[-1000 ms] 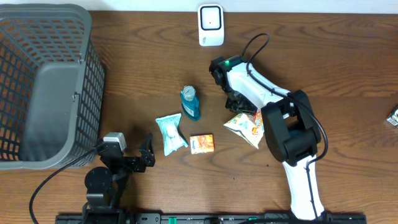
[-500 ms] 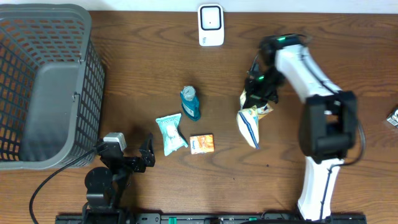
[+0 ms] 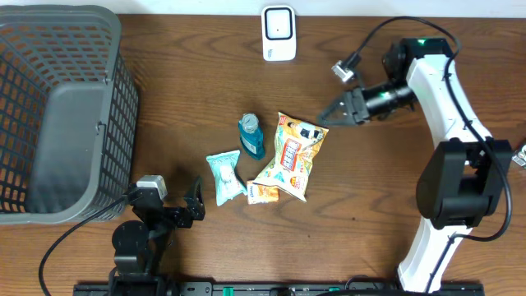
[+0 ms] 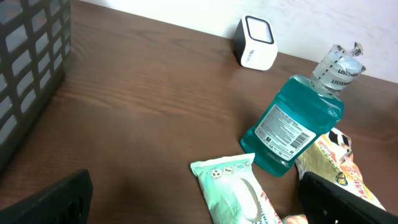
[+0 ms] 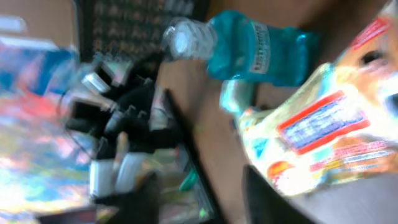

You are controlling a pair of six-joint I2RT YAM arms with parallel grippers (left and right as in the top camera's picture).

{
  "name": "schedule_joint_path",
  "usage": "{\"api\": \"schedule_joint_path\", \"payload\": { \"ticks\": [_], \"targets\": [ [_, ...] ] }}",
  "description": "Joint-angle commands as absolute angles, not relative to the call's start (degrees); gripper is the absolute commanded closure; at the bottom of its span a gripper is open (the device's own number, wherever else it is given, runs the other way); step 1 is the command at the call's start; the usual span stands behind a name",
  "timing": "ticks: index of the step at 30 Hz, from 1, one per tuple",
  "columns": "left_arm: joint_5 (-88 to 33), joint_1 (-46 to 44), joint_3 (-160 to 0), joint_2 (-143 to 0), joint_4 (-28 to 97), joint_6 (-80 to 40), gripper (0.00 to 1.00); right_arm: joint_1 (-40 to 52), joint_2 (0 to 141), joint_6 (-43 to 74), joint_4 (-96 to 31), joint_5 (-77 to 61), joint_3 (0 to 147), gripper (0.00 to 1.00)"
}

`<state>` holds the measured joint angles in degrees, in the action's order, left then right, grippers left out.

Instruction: Scan the item barcode

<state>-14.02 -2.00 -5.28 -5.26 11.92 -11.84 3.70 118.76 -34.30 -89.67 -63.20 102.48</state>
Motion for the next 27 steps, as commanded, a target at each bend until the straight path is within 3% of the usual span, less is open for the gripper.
{"api": "schedule_joint_path", "payload": {
  "ticks": [1,4,8,17,27],
  "targets": [
    [-13.89,-2.22,-4.16,-5.1,12.99,-11.7,0.02,9.17,118.61,-10.22,-79.07,-48.18,102.98,0.41],
    [-13.89,-2.22,-4.16,-5.1,12.99,-11.68,0.02,15.27,118.61,19.33,-69.12,-20.08,102.98,0.37],
    [-13.89,-2.22,-4.16,-5.1,12.99,-11.7,0.02,22.02,118.63,35.62,-67.02,-10.15,102.98,0.41],
    [-13.89,-2.22,-4.16,-5.1,12.99,-11.68,0.02,30.96,121.32,53.47,-66.46,0.45,102.96,0.45],
    [-13.89,-2.22,-4.16,-5.1,12.99,-11.7,0.02,33.32,128.73,53.63,-64.58,-0.71,102.98,0.34]
  ]
}}
